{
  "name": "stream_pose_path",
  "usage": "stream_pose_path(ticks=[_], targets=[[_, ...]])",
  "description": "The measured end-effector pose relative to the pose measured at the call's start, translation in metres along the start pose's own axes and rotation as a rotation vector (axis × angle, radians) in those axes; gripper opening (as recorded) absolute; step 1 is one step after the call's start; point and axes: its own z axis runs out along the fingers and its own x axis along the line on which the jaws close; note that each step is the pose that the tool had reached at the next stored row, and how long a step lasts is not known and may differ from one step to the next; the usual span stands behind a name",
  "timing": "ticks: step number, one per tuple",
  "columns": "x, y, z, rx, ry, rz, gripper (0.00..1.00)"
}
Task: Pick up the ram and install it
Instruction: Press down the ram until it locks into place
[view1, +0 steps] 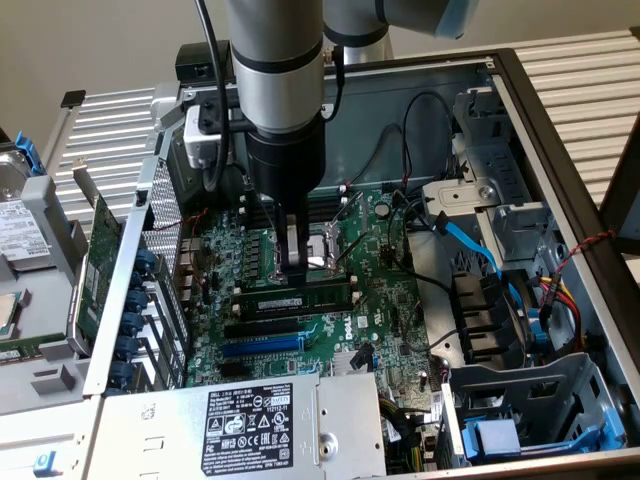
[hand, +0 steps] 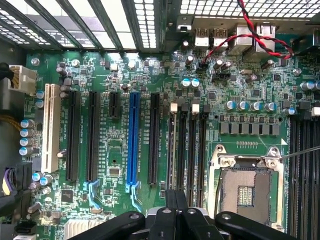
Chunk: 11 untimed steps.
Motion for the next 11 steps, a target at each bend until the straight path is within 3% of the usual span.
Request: stream_pose_path(ticks=[11], targets=[[-0.0007, 0.0004, 0.0072, 0.0001, 0.0023, 0.000, 0.11]])
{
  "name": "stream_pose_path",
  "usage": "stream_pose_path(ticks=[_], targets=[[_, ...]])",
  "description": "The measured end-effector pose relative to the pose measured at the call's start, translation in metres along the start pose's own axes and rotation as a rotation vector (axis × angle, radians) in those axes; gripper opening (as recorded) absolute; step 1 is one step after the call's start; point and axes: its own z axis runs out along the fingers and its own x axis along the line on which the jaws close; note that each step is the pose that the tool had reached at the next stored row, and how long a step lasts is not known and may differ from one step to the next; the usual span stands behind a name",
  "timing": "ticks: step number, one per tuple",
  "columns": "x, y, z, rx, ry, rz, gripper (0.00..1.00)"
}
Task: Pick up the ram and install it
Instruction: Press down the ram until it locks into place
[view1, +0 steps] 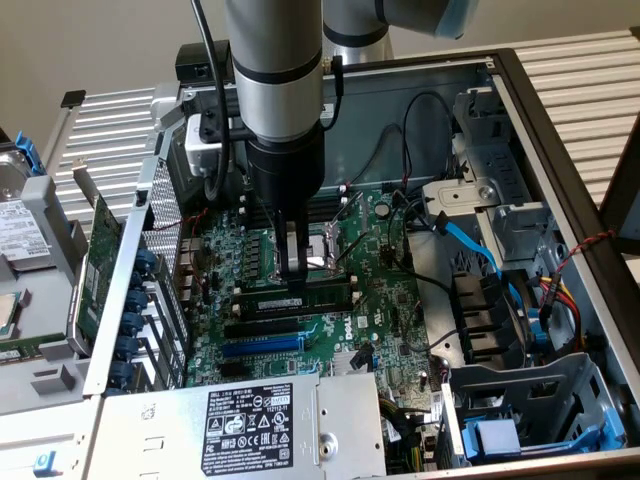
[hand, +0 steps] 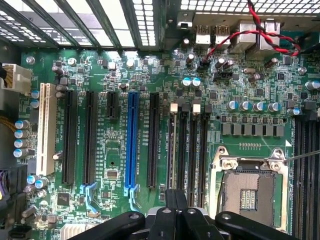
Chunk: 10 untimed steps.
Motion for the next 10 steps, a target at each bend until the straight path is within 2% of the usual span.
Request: stream_pose_path(ticks=[10], targets=[[0.0008, 0.0001, 0.0010, 0.0002, -0.0005, 0.000, 0.11]])
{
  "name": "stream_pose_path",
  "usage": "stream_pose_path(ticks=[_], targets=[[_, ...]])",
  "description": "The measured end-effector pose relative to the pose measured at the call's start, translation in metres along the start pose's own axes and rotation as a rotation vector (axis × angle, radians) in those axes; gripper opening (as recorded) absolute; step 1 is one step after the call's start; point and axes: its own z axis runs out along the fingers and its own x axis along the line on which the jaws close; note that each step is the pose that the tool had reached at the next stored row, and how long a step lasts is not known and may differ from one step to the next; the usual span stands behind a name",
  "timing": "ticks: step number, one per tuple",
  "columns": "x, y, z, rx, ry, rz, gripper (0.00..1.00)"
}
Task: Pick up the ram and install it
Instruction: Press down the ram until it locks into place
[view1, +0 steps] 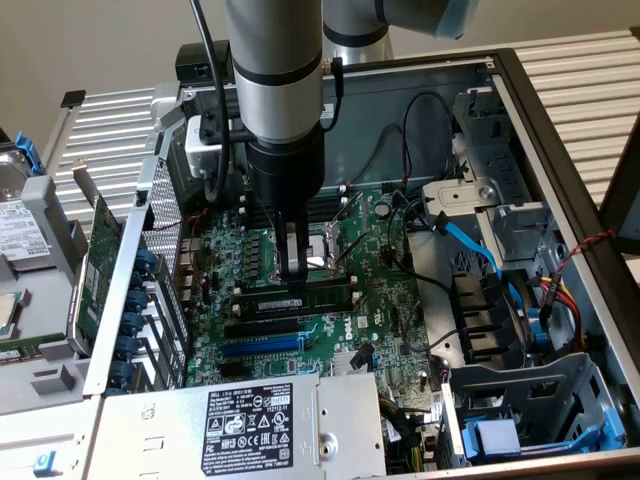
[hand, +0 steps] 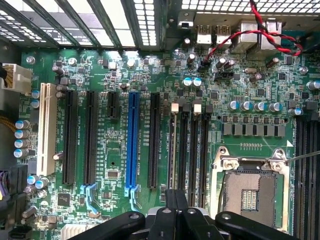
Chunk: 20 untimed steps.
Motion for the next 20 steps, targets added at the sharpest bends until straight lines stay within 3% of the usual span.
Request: stream_pose_path(ticks=[14, 16, 20], targets=[[0.000, 0.0015, 0.0042, 0.0002, 0.0001, 0.000, 0.11], [0.000, 0.0017, 0.0018, 0.0009, -0.0017, 0.000, 0.11], [0.000, 0.0018, -0.0074, 0.0003, 0.0000, 0.000, 0.11]])
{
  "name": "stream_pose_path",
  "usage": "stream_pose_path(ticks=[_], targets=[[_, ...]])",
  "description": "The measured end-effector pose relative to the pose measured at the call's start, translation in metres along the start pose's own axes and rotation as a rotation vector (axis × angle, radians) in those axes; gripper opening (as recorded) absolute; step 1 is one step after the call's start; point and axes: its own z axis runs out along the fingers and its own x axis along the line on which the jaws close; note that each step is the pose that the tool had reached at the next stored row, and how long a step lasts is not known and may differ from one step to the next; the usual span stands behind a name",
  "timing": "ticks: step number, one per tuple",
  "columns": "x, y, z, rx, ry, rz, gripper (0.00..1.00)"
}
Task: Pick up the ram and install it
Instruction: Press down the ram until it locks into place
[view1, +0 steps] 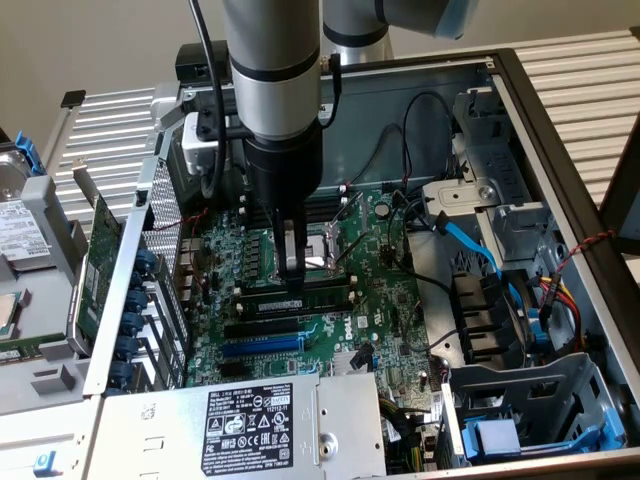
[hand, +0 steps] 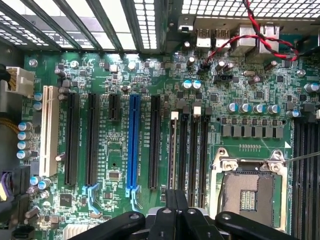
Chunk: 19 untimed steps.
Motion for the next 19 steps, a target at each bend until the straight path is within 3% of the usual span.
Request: stream_pose_path(ticks=[5, 16, 19], targets=[[0.0000, 0.0002, -0.0112, -0.0001, 0.0003, 0.000, 0.11], [0.0000, 0.0002, -0.0117, 0.0000, 0.0001, 0.002, 0.11], [0.0000, 0.0002, -0.0117, -0.0001, -0.0005, 0.035, 0.11]])
